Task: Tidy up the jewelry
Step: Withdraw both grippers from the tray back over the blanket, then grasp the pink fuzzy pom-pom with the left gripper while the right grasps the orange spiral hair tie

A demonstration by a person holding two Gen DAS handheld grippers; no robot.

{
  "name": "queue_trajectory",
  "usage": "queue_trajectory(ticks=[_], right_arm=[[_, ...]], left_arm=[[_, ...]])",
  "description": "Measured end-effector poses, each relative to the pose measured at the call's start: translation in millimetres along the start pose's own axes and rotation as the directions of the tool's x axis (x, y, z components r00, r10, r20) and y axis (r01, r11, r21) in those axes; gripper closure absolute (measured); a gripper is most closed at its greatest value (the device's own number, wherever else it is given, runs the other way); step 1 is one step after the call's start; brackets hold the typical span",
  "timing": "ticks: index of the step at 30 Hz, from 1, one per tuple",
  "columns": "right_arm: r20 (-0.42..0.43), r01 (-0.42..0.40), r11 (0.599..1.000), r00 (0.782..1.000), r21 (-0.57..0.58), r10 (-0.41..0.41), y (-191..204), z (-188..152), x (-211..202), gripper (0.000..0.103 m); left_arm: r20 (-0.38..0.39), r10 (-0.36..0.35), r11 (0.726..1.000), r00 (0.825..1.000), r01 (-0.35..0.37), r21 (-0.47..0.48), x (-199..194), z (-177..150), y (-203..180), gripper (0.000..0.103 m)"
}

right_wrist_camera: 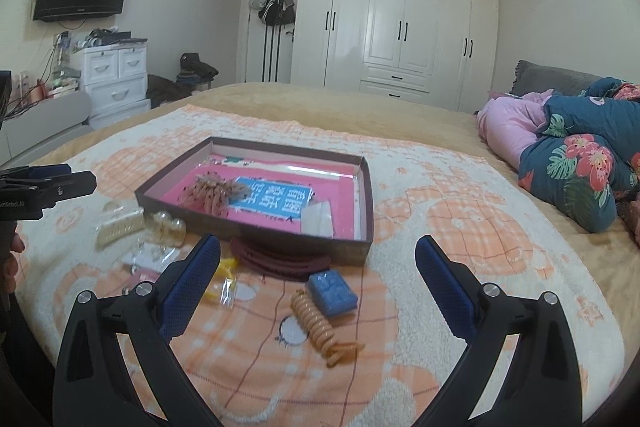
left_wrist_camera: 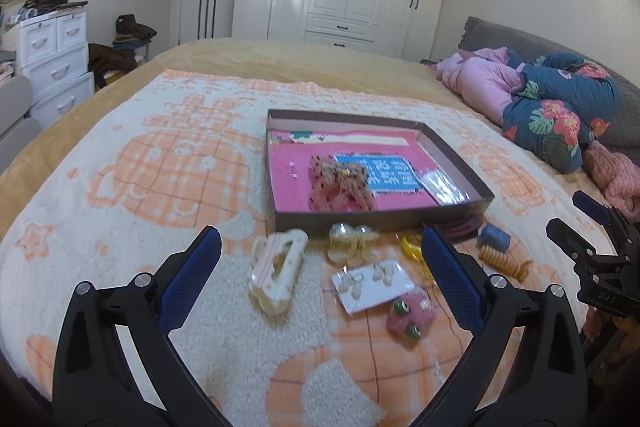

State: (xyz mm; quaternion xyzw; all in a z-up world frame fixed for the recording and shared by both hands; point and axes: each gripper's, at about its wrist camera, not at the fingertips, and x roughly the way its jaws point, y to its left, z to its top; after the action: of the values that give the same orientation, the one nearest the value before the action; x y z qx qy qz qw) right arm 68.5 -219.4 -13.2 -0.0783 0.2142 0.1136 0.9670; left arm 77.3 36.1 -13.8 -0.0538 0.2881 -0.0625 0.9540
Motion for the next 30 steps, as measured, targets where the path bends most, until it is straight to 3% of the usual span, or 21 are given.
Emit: queue_trajectory(ticks=[19, 30], right_arm=[[-0.074, -0.018, 1.0, 0.997, 0.001, 0.018, -8, -32, -2, 0.008], [-0.177, -0.023, 1.0, 0.984, 0.014, 0.026, -20, -49, 25, 0.008]], left_arm=[[-0.156, -0.075, 0.995, 0.985, 0.085, 0.055, 22, -35, -34, 0.011], [-0.25, -0.142, 0.986, 0.958, 0.158, 0.045, 43, -52, -50, 0.011]])
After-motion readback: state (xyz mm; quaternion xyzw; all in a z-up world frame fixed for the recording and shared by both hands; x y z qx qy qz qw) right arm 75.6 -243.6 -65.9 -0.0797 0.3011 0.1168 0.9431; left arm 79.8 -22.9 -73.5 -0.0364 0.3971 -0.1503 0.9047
